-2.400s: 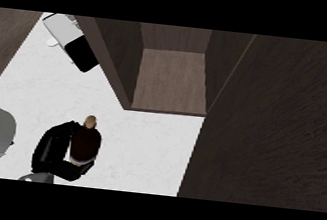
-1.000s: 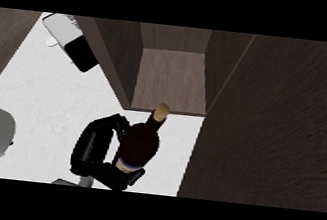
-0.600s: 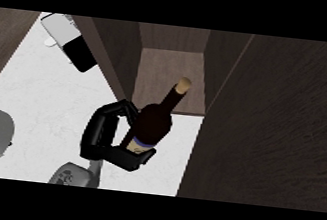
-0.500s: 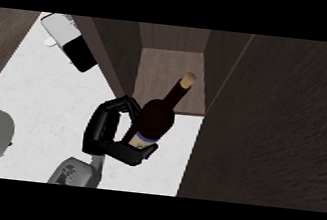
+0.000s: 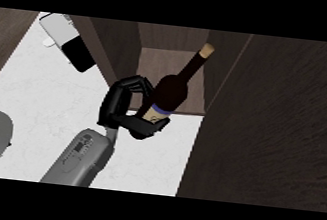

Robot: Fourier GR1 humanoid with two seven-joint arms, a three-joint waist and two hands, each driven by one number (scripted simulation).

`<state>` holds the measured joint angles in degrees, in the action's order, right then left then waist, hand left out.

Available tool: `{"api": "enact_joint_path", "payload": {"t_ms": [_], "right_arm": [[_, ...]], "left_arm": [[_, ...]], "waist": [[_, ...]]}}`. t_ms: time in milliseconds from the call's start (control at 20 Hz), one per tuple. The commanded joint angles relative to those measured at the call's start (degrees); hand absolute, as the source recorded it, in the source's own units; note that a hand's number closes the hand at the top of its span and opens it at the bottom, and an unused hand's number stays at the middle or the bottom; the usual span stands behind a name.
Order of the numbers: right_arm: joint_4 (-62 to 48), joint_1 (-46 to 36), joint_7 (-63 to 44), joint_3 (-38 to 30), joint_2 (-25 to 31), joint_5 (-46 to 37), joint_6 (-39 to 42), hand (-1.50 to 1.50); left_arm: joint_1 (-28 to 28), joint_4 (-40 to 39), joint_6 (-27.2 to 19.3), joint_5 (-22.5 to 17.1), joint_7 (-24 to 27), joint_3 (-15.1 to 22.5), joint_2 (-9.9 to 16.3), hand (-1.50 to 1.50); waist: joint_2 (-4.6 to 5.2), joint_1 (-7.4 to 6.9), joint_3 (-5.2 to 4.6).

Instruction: Pick up the wine, place it into the cabinet and close the cabinet

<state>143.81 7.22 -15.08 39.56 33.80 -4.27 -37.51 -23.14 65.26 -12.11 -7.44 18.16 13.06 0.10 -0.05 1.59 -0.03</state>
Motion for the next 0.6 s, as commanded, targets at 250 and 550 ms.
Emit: {"api": "enact_joint_path", "payload": {"t_ms": [250,550], "right_arm": [[13.7,6.6,-1.5,-1.5,3.6,2.6,1.0,-1.5],[11.2,3.5,-2.5,-3.7,2.6,5.3,3.0,-1.5]], "left_arm": [[-9.5,-9.9,-1.5,-4.2,0.9,0.0,-0.1,1.5],[-16.9,-19.6,-3.7,-10.4,4.3,1.9,-0.1,1.5]], "waist": [[-0.02,0.54,0.02],[0.29,0.68,-0.02]]}}
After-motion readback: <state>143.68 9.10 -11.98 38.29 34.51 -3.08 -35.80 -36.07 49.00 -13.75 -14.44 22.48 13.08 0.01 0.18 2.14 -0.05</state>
